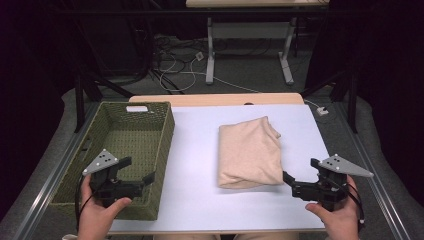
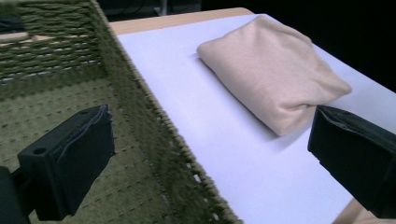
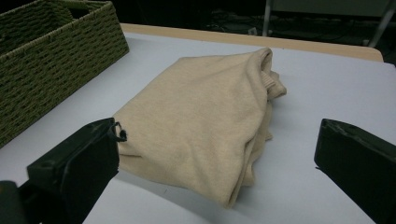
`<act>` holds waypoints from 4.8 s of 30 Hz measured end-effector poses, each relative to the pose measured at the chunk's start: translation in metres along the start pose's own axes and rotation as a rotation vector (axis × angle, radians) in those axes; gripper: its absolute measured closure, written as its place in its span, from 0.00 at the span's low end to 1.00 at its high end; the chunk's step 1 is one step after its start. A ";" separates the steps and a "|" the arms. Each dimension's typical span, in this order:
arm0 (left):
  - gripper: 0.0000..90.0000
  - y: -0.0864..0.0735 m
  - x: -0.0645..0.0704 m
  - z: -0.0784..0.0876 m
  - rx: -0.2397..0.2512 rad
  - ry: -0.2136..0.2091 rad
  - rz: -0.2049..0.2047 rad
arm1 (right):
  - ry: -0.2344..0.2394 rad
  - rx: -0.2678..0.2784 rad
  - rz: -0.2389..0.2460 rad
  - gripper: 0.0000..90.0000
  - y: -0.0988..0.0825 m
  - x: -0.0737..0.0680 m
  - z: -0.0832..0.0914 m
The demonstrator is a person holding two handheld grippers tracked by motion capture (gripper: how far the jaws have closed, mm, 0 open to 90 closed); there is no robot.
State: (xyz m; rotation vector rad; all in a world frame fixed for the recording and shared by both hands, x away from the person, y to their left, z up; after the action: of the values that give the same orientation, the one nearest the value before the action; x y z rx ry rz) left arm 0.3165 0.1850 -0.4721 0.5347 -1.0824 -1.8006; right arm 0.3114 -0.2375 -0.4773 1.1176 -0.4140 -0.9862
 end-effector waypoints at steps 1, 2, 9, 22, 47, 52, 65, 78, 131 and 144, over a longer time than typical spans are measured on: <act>0.01 0.001 0.002 -0.001 0.001 -0.011 -0.003 | 0.000 0.000 0.000 0.00 0.000 0.000 0.000; 0.00 0.001 0.005 -0.002 0.007 -0.020 0.004 | 0.003 -0.007 0.028 0.00 -0.001 -0.002 0.000; 0.00 0.002 0.022 -0.013 0.004 -0.067 -0.008 | -0.011 -0.029 0.059 0.00 -0.005 0.000 -0.001; 0.00 0.004 0.030 -0.021 0.009 -0.064 0.007 | -0.020 -0.029 0.029 0.00 -0.007 0.000 0.000; 0.01 0.025 0.046 -0.055 -0.131 -0.131 0.005 | 0.046 -0.145 0.041 0.00 0.013 0.014 -0.021; 0.01 0.030 0.049 -0.060 -0.151 -0.185 0.038 | 0.059 -0.160 0.022 0.00 0.018 0.020 -0.025; 0.01 0.052 0.065 -0.081 -0.219 -0.205 0.012 | 0.103 -0.212 -0.013 0.00 0.038 0.024 -0.039; 0.01 0.076 0.082 -0.116 -0.247 -0.248 0.056 | 0.117 -0.274 -0.071 0.02 0.050 0.029 -0.070; 0.03 0.071 0.098 -0.252 -0.349 -0.196 0.185 | 0.036 -0.377 -0.203 0.02 0.035 0.087 -0.149; 0.03 0.045 0.100 -0.277 -0.422 -0.193 0.222 | 0.032 -0.397 -0.274 0.02 0.020 0.096 -0.164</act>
State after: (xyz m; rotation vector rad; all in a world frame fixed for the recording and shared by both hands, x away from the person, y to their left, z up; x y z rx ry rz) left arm 0.4954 -0.0339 -0.5671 -0.0135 -0.8145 -1.8366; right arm 0.4887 -0.2239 -0.5460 0.8385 -0.0311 -1.2266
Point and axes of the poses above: each handheld gripper's, and its own axes: z roughly backward along the jaws, y roughly out of its top, x roughly to its right, the point moved 9 cm from there along -z, roughly forward along the jaws, and after that the axes turned 10 degrees about y, right-handed, at the moved point
